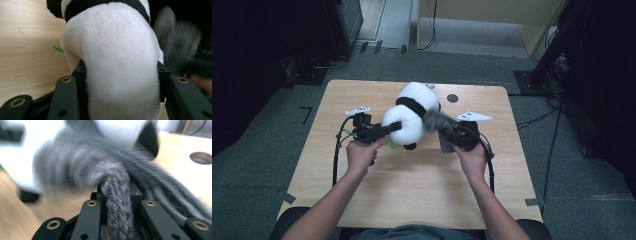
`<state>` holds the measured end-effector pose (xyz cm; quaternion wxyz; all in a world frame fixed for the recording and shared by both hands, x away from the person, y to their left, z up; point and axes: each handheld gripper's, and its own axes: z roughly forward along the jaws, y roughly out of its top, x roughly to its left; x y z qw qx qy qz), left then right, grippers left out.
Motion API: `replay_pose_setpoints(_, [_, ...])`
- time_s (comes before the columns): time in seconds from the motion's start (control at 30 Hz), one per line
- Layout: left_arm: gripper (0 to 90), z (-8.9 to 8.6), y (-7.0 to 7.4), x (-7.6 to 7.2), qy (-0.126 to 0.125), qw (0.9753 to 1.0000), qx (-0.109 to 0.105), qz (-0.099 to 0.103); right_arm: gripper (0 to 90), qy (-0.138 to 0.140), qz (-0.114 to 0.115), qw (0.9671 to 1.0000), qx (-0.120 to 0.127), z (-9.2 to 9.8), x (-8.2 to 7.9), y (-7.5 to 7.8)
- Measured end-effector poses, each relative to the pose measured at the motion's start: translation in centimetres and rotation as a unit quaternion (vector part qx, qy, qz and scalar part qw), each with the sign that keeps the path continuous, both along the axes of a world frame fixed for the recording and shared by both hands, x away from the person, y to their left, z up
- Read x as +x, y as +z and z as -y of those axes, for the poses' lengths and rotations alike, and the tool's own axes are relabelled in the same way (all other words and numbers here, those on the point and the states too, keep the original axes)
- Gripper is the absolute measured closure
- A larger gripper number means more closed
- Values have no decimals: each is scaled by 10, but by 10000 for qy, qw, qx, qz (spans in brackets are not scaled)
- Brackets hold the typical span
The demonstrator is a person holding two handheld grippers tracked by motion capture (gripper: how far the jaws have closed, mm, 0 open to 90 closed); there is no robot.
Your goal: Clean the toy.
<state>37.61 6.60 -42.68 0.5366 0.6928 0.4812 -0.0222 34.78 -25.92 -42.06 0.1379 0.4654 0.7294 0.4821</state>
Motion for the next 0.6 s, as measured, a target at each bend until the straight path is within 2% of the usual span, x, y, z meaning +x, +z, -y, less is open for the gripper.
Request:
replay_pose_setpoints(0.03, [485, 2, -1, 0, -21, 10000, 11, -27, 787, -75, 68, 9997, 215, 3, -1, 6])
replay_pose_setpoints(0.1, [484, 7, -5, 0, -95, 9999, 23, -83, 787, -1, 127, 9993, 346, 2, -3, 13])
replay_pose_setpoints(0.17, [484, 13, -7, -2, -163, 9998, 44, -96, 788, 150, 185, 9994, 263, -5, -5, 17])
replay_pose_setpoints(0.23, [484, 17, -7, -4, -196, 9998, 26, -100, 788, 315, 131, 9992, 219, -15, -8, 17])
replay_pose_setpoints(0.3, [483, 20, -8, -5, -231, 9996, -75, -157, 788, 474, 109, 9987, 175, -25, -9, 16])
replay_pose_setpoints(0.43, [484, 18, -8, -5, -137, 9996, -99, -204, 788, 598, 157, 9981, 31, -42, -15, 15])
replay_pose_setpoints(0.47, [484, 18, -8, -5, -112, 9996, -122, -225, 789, 647, 134, 9978, 82, -45, -17, 15])
replay_pose_setpoints(0.53, [485, 19, -8, -6, -83, 9998, -33, -169, 788, 753, 113, 9970, 131, -51, -19, 14])
replay_pose_setpoints(0.6, [485, 19, -8, -6, -50, 9999, 1, -157, 789, 881, 136, 9960, 53, -59, -22, 12])
